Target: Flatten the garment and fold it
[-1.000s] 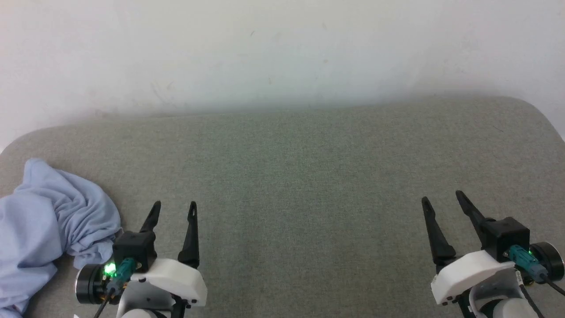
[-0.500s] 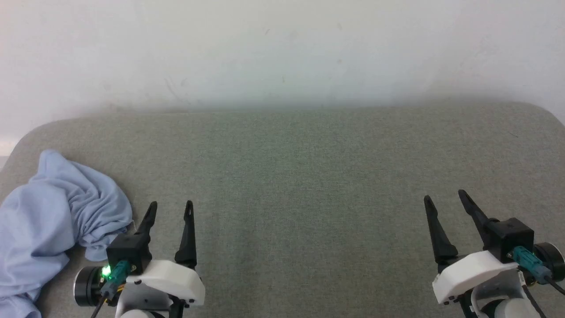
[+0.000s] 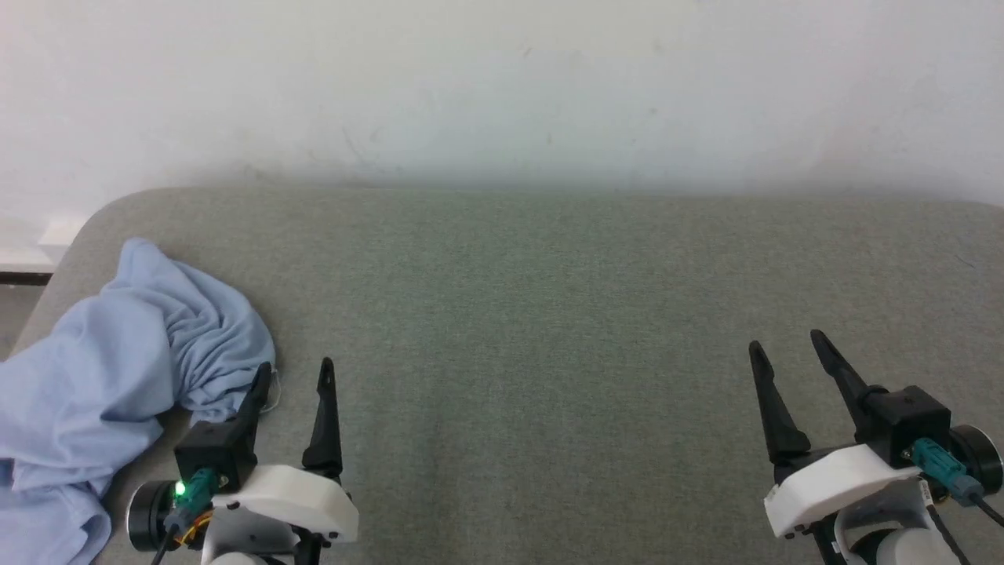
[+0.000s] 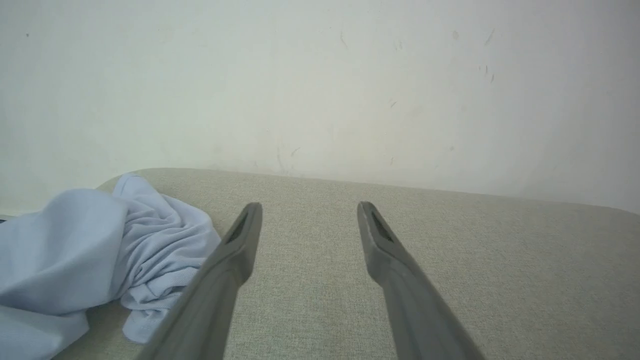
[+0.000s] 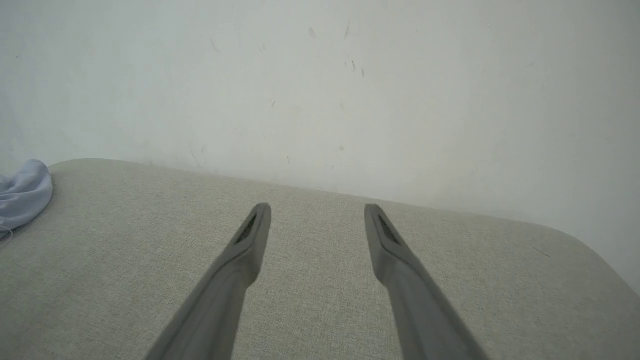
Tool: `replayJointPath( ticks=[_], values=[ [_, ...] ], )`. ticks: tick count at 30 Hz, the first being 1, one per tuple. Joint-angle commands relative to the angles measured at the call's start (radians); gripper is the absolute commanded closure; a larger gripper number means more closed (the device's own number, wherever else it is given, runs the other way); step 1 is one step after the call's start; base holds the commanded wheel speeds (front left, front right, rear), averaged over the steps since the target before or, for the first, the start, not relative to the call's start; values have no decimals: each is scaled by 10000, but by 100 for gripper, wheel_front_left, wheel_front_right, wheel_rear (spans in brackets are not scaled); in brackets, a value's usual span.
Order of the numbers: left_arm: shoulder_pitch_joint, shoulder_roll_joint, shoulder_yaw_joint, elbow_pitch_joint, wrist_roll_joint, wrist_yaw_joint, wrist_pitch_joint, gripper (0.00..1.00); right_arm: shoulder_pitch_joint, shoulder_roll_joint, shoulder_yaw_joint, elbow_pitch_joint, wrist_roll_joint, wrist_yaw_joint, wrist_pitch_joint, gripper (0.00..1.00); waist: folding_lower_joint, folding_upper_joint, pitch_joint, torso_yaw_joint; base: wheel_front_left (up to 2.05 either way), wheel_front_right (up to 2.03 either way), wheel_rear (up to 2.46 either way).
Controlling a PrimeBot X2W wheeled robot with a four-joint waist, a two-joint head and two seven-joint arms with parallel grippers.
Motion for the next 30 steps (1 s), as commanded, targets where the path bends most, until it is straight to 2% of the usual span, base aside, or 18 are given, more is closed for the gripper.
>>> replayJointPath(
  ticks=[1, 30],
  values=[
    [-61, -7, 70, 61, -154, 98, -126, 0, 39, 16, 21, -92, 97, -4, -68, 0, 0, -1, 2, 204, 0, 0, 0],
    [-102, -12, 503, 404, -1163, 193, -734, 0, 165, 25, 303, -496, 371, -6, -19, 0, 0, -1, 245, 2100, 0, 0, 0]
  ],
)
